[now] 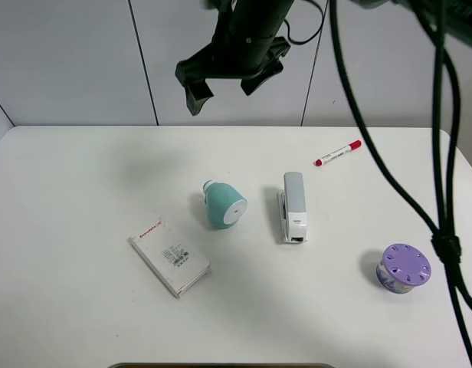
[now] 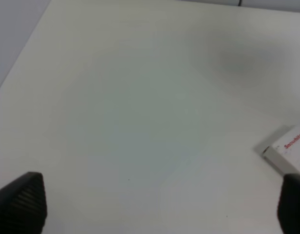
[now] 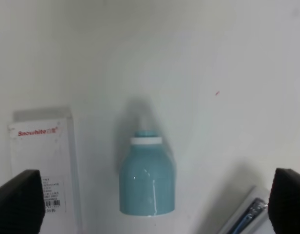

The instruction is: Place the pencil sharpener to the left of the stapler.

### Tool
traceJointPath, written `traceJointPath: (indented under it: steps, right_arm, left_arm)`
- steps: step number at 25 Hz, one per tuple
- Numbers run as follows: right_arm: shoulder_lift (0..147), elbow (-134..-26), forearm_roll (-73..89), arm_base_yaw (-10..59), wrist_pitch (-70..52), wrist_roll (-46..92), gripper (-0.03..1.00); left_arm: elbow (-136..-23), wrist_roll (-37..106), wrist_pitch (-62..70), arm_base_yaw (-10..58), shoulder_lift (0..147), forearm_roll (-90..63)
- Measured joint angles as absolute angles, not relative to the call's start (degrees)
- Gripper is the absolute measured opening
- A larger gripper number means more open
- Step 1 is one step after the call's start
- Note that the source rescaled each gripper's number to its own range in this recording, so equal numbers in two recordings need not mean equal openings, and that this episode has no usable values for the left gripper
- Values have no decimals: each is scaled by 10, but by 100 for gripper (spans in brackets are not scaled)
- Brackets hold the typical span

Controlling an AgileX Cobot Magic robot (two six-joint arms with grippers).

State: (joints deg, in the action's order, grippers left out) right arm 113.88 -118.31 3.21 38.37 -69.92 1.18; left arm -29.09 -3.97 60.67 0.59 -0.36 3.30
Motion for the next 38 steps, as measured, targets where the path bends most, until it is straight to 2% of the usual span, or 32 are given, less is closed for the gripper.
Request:
traceJointPath:
  steps: [35,38]
  right_arm:
    - [579,-652,-133,384,-700,-50,72]
    - [524,-613,-137,366,-700,-64,72]
  left_arm:
    - [-291,-40,607,6,-4,33]
    - [-291,-40,607,6,-4,33]
